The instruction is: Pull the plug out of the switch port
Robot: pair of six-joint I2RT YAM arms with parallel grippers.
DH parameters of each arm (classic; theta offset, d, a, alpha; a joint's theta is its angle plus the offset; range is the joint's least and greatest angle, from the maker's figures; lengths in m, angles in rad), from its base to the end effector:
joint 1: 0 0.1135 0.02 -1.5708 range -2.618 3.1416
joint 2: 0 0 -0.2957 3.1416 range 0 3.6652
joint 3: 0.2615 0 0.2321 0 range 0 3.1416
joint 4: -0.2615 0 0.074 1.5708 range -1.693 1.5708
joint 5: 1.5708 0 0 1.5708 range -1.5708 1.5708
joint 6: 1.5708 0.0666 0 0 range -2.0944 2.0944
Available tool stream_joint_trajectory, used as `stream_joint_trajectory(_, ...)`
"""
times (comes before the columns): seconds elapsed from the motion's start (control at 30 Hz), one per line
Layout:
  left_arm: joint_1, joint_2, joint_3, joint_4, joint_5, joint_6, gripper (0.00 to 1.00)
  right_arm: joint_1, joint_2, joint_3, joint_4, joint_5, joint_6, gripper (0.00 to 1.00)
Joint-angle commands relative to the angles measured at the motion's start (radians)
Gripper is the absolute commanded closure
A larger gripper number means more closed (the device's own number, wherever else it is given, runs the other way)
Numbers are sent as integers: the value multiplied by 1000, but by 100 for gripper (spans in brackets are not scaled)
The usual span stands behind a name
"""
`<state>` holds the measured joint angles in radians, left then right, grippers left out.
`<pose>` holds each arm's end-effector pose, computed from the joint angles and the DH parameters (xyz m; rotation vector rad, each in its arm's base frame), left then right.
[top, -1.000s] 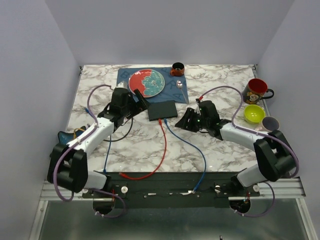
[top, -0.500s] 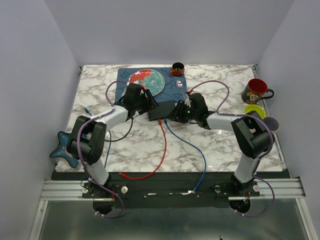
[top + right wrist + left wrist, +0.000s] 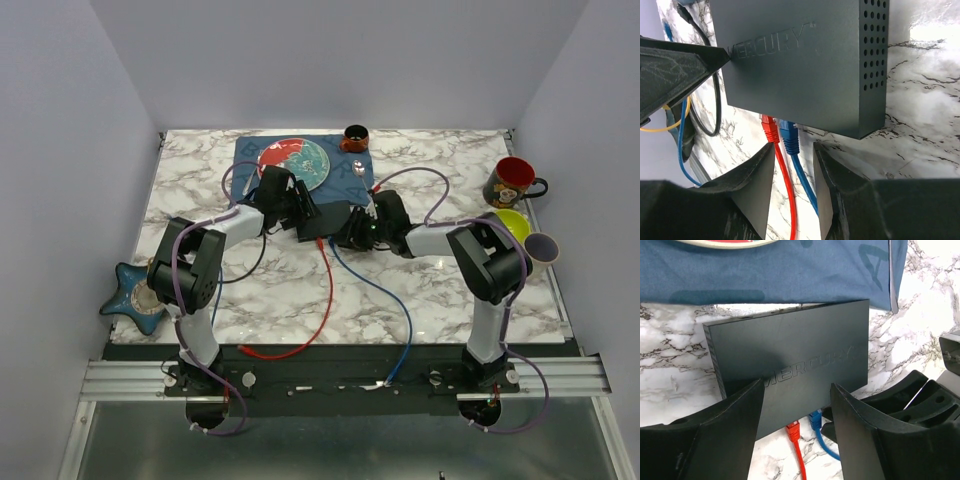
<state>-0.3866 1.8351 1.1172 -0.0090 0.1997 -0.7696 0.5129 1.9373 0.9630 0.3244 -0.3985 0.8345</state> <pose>0.3744 -0.1667 0.2041 -0.3537 2.3962 -0.7966 0.3440 0.2234 0.1559 0.1480 2.4238 1.1290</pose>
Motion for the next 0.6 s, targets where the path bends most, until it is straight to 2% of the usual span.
stream_joint_trajectory(0.0, 0, 42, 26, -58, 29, 19, 31, -13, 34, 17, 67, -25, 26, 55)
stream_joint_trajectory(0.23, 0, 53, 21, -65, 29, 20, 31, -43, 78, -10, 200, -105, 127, 55)
stream_joint_trajectory(0.57, 0, 59, 23, -65, 30, 16, 31, -48, 121, -1, 242, -154, 169, 57)
